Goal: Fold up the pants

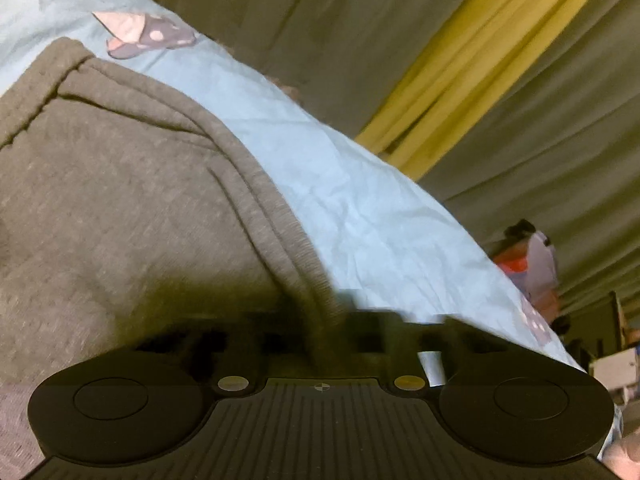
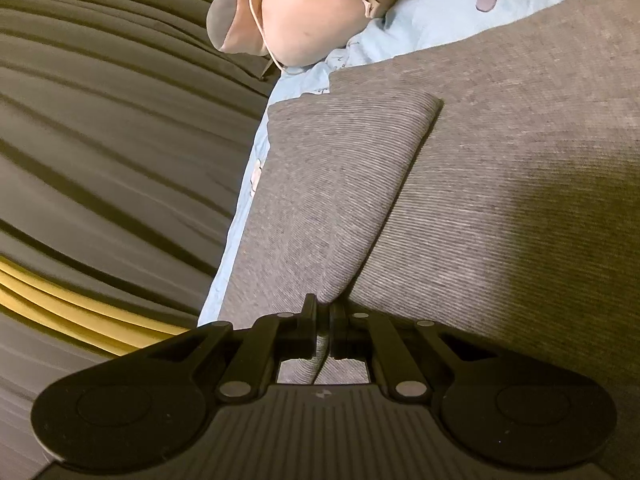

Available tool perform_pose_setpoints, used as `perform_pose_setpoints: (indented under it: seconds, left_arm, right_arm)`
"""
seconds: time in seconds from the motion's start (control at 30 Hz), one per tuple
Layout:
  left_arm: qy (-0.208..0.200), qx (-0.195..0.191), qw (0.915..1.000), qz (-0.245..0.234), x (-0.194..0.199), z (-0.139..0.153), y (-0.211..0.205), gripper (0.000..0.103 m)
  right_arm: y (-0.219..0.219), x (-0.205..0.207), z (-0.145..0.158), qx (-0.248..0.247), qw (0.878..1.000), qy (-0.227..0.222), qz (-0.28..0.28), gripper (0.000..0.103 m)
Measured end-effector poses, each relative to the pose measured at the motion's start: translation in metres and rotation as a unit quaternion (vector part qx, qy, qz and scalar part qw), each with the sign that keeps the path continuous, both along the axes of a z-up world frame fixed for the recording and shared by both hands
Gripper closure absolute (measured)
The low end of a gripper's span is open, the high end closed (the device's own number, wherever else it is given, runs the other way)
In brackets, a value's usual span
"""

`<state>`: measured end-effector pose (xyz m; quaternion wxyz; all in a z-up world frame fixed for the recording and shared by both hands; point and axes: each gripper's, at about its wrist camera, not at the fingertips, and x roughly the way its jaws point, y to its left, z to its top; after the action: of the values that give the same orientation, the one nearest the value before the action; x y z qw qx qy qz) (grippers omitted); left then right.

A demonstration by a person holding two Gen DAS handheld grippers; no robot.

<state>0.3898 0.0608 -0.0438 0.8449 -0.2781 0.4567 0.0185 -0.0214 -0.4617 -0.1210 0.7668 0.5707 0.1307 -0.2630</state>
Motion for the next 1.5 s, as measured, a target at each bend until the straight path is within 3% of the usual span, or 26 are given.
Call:
perform_pose_setpoints:
  seconds: [0.2, 0.4, 0.77, 0.97, 1.1, 1.17, 1.23, 1.3, 1.4, 1.5]
  left_arm:
    - [-0.064, 0.006, 0.9980, -0.001, -0.043, 0.032, 0.010, 0.094]
    - [-0.128, -0.005, 0.9917, -0.005, -0.130, 0.069, 0.034, 0.094]
    - [-0.150, -0.008, 0.9880, 0.034, -0.281, 0.060, 0.061, 0.094]
    - [-0.173, 0.017, 0.9825, 0.067, -0.339, 0.058, 0.071, 0.100]
    - [-0.150, 0.013, 0.9865, 0.063, -0.350, 0.049, 0.079, 0.099]
    - [-0.132, 0.004, 0.9887, 0.070, -0.343, 0.043, 0.086, 0.090]
    - [-0.120, 0.000, 0.9895, 0.082, -0.332, 0.043, 0.092, 0.063]
    - [-0.119, 0.023, 0.9888, 0.087, -0.315, 0.047, 0.097, 0.028]
    - [-0.118, 0.084, 0.9861, 0.081, -0.283, 0.053, 0.097, 0.016]
    - [-0.102, 0.118, 0.9844, 0.082, -0.247, 0.049, 0.104, 0.015]
  right_arm:
    - [-0.002, -0.005, 0.007, 0.009, 1.000, -0.005, 0.001, 0.098]
    - [-0.002, -0.030, 0.031, 0.003, 1.000, -0.022, -0.008, 0.098]
    - [0.004, -0.110, 0.060, -0.006, 0.999, -0.023, -0.021, 0.099]
    - [0.007, -0.140, 0.064, -0.020, 1.000, -0.003, -0.010, 0.098]
    - [0.009, -0.147, 0.062, -0.022, 1.000, 0.007, -0.003, 0.098]
    - [0.011, -0.145, 0.057, -0.022, 1.000, 0.019, 0.002, 0.098]
    - [0.012, -0.143, 0.051, -0.025, 0.999, 0.037, 0.006, 0.098]
    - [0.012, -0.143, 0.046, -0.020, 0.999, 0.043, 0.006, 0.098]
    - [0.008, -0.142, 0.040, -0.010, 0.999, 0.045, 0.003, 0.097]
    - [0.004, -0.140, 0.031, -0.001, 0.999, 0.051, -0.002, 0.094]
